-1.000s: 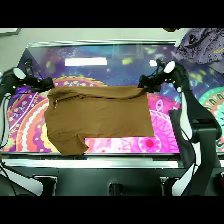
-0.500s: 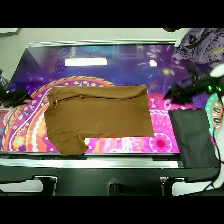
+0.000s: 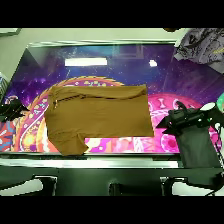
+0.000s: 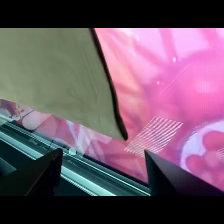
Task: Fold the clothes and pants, and hang the long-sleeved shirts on hangers.
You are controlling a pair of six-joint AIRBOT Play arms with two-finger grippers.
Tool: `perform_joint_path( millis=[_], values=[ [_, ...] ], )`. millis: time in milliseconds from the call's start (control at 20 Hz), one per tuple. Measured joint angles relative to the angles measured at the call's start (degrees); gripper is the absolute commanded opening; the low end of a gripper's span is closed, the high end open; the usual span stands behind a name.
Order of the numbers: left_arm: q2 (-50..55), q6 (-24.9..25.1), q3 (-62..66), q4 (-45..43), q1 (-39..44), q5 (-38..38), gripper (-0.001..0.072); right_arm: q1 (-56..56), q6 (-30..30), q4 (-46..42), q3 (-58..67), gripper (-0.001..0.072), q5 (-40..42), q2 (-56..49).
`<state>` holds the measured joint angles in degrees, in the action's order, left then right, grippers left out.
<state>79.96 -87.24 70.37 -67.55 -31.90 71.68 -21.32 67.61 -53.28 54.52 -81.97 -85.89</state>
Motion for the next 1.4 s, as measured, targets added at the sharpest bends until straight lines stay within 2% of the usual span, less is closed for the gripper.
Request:
perform_joint_path(
  millis=[550,650,800,850,950,1050,1150,1200,1250,1400],
  values=[
    [-0.15,-0.15,-0.50,0.07,-0.20,-0.20,0.0391,-0.15,-4.70,10.12,-10.12,0.0590,8.50,0.13],
    [-0.15,-0.17,-0.50,0.07,-0.20,-0.17,0.0394,-0.17,-5.07,11.06,-11.39,0.0568,9.20,-0.07],
    [-0.15,-0.20,-0.50,0.07,-0.20,0.15,0.0395,-0.17,-5.46,11.93,-13.14,0.0485,9.75,-0.26],
    [-0.15,-0.20,-0.50,0.07,-0.20,0.28,0.0401,-0.17,-5.46,12.04,-13.49,0.0397,9.94,-0.28],
    [-0.15,-0.24,-0.50,0.09,-0.20,0.46,0.0657,-0.17,-5.46,12.35,-13.92,0.0381,10.60,-0.35],
    [-0.15,-0.35,-0.52,0.09,-0.22,0.81,0.0661,0.04,-5.42,13.53,-14.14,0.0308,11.47,-0.35],
    [-0.15,-0.26,-0.79,0.09,-0.22,0.81,0.0661,1.60,-5.22,14.05,-14.23,0.0304,12.76,-0.48],
    [-0.20,0.11,-1.20,0.09,-0.26,0.85,0.0661,2.84,-5.20,14.36,-14.23,0.0141,13.25,-0.57],
    [-0.28,0.68,-1.84,0.09,-0.33,0.90,0.0661,4.24,-5.01,14.14,-14.25,0.0033,14.01,-0.63],
    [-1.57,3.15,-6.14,0.68,-1.77,1.46,0.0661,6.58,-4.09,13.66,-14.25,0.0034,14.62,0.00]
  ],
)
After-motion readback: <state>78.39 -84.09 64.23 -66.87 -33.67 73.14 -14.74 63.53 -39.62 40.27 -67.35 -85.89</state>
